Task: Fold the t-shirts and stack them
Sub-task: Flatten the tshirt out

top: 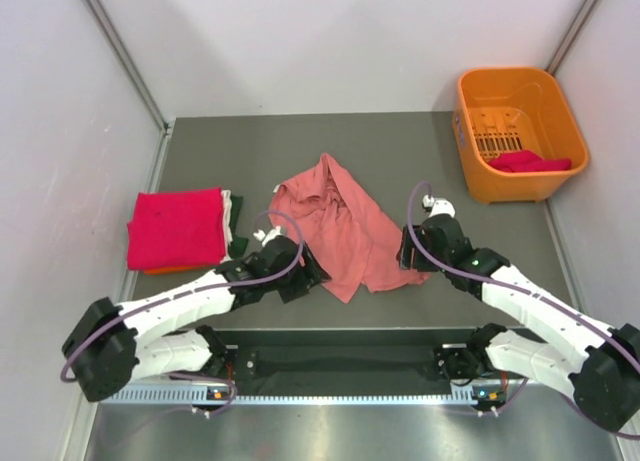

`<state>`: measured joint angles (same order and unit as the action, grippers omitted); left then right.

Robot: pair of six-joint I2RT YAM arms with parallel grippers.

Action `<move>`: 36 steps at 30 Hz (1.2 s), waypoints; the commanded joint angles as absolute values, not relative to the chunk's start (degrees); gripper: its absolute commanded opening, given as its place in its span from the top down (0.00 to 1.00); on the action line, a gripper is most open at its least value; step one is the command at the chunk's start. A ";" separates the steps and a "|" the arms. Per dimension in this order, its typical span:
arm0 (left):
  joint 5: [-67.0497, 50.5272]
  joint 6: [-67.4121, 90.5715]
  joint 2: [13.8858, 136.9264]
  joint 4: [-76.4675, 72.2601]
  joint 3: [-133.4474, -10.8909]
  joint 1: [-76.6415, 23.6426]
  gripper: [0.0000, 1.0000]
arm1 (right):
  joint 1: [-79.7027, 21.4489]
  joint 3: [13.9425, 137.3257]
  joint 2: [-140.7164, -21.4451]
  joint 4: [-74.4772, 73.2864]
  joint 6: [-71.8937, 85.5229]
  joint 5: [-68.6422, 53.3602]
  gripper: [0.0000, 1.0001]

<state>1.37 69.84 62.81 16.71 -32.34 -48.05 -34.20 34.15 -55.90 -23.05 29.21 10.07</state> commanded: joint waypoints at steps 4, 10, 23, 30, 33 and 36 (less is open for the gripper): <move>6.59 78.57 73.20 9.41 -35.06 -53.87 0.27 | -33.40 33.66 -52.65 -20.30 29.97 10.81 0.35; 9.49 83.41 79.89 5.89 -36.56 -57.48 0.31 | -33.13 33.31 -50.54 -20.39 30.41 10.37 0.35; 10.19 86.22 89.47 2.21 -39.30 -58.97 0.53 | -32.96 32.78 -49.39 -19.07 32.26 9.76 0.37; 12.65 82.28 87.99 7.20 -41.31 -57.31 1.00 | -32.87 32.61 -52.37 -21.00 31.20 9.67 0.34; 13.80 77.89 80.88 13.43 -41.13 -53.71 1.00 | -32.96 32.08 -54.31 -21.53 30.50 9.93 0.28; 13.80 71.56 71.13 21.25 -41.31 -47.30 1.00 | -32.87 31.12 -56.07 -20.57 30.41 10.20 0.26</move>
<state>10.98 78.59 80.58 12.95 -40.23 -52.40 -33.56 31.99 -54.72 -22.17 31.07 9.65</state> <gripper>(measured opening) 0.025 0.735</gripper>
